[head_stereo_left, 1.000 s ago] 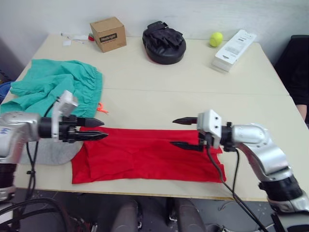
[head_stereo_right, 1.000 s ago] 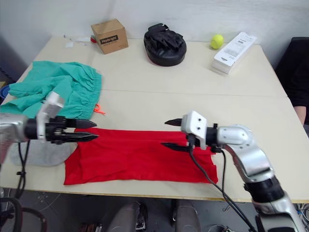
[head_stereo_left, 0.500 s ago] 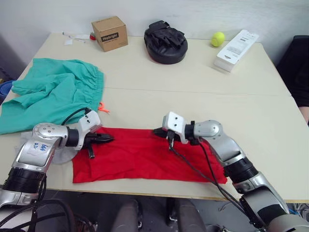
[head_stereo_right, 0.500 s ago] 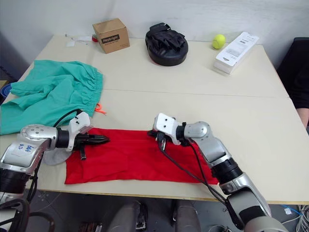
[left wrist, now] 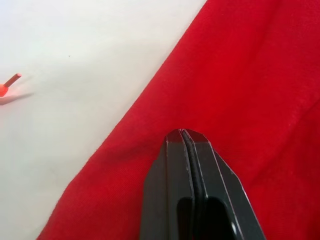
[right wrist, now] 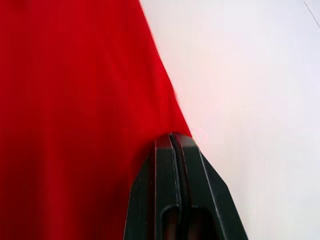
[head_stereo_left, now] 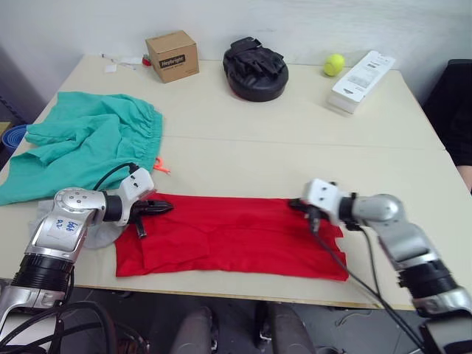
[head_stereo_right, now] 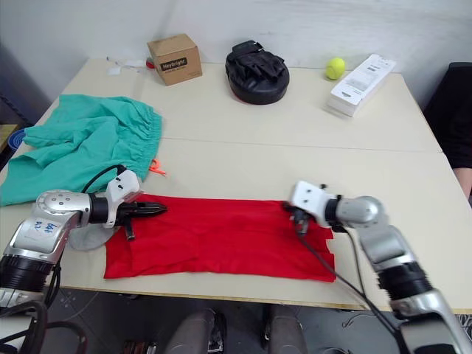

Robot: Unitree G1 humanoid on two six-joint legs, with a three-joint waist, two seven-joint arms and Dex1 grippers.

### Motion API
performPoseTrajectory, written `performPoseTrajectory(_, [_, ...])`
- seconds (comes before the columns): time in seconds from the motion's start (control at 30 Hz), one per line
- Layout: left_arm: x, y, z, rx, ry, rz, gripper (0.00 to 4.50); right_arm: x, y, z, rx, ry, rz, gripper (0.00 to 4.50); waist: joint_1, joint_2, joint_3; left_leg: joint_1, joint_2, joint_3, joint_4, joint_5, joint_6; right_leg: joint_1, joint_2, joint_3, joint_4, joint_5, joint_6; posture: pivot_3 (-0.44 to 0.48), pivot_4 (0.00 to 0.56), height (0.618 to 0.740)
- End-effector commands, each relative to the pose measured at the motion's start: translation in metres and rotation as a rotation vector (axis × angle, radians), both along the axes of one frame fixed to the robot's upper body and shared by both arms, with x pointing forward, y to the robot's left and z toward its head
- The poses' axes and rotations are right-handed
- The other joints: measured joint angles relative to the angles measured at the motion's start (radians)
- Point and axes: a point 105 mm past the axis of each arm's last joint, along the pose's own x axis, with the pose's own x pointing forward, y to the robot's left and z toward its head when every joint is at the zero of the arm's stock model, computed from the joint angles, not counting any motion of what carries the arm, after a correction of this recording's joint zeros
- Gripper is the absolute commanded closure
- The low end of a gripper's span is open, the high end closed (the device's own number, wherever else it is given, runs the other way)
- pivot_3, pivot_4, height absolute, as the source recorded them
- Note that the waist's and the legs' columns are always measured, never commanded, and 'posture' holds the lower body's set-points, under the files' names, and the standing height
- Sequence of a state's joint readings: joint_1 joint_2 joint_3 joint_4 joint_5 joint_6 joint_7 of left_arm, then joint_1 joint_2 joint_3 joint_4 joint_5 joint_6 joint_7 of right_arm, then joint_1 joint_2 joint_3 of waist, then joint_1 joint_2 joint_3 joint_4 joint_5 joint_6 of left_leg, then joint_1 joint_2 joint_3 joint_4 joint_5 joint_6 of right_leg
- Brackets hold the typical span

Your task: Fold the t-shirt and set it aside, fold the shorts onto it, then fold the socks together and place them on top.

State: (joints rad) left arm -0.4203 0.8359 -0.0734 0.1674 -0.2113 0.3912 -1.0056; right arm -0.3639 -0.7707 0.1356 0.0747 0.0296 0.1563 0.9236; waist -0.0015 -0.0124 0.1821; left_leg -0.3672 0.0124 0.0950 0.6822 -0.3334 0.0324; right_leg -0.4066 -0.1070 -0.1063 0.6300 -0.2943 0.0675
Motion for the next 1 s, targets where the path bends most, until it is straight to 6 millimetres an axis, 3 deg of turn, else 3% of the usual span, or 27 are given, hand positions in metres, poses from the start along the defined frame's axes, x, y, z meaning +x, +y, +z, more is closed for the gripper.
performPoseTrajectory(0.03, [0.0, 0.013, -0.017, 0.047, 0.033, 0.072, 4.47, 0.0, -0.043, -0.006, -0.045, 0.019, -0.127, 4.5, -0.001, 0.002, -0.002, 0.0, 0.0, 0.0, 0.0, 0.0, 0.0, 0.0, 0.0, 0.0, 0.0, 0.0, 0.0, 0.0, 0.15, 0.74])
performPoseTrajectory(0.13, [0.003, 0.011, -0.014, 0.023, 0.02, 0.084, 4.47, 0.005, -0.039, 0.011, 0.022, -0.04, -0.136, 4.5, -0.001, 0.004, -0.003, 0.0, 0.0, 0.0, 0.0, 0.0, 0.0, 0.0, 0.0, 0.0, 0.0, 0.0, 0.0, 0.0, 0.15, 0.74])
performPoseTrajectory(0.27, [0.005, 0.006, -0.009, -0.015, 0.01, 0.075, 4.47, 0.009, -0.002, 0.043, 0.178, -0.108, -0.067, 4.5, -0.001, 0.005, -0.003, -0.001, 0.0, 0.0, 0.0, 0.0, 0.0, -0.001, 0.0, 0.0, 0.001, 0.0, 0.0, 0.0, 0.15, 0.74])
performPoseTrajectory(0.37, [0.004, 0.003, -0.008, -0.018, 0.004, 0.066, 4.47, 0.001, 0.043, 0.056, 0.275, -0.103, 0.044, 4.5, -0.001, 0.006, -0.003, -0.002, 0.0, 0.001, 0.0, 0.0, 0.0, -0.003, 0.0, 0.001, 0.001, 0.0, 0.0, 0.0, 0.15, 0.74])
performPoseTrajectory(0.47, [0.005, 0.002, -0.008, -0.017, -0.004, 0.065, 4.47, -0.011, 0.08, 0.047, 0.286, -0.067, 0.134, 4.5, 0.001, 0.006, -0.003, -0.003, 0.0, 0.0, 0.0, 0.0, 0.0, -0.003, 0.0, 0.0, 0.001, 0.0, 0.0, 0.0, 0.15, 0.74])
performPoseTrajectory(0.57, [0.006, 0.002, -0.009, -0.012, -0.008, 0.063, 4.47, -0.014, 0.099, 0.024, 0.227, -0.039, 0.161, 4.5, 0.001, 0.006, -0.003, -0.003, 0.0, 0.0, 0.0, 0.0, 0.001, -0.003, 0.0, 0.0, 0.001, 0.0, 0.0, 0.0, 0.15, 0.74])
performPoseTrajectory(0.73, [0.005, 0.002, -0.009, -0.007, -0.011, 0.056, 4.47, -0.014, 0.087, -0.012, 0.114, -0.006, 0.103, 4.5, 0.001, 0.006, -0.003, -0.004, -0.001, 0.0, 0.0, 0.0, 0.001, -0.003, -0.001, 0.0, 0.0, 0.0, 0.0, 0.0, 0.15, 0.74])
performPoseTrajectory(1.0, [0.002, 0.008, -0.013, 0.012, -0.008, 0.063, 4.47, -0.022, 0.01, -0.026, 0.012, 0.013, -0.063, 4.5, 0.003, 0.005, -0.004, -0.002, -0.001, 0.0, 0.0, -0.001, 0.001, -0.001, -0.001, -0.001, -0.002, 0.0, 0.0, 0.0, 0.15, 0.74])
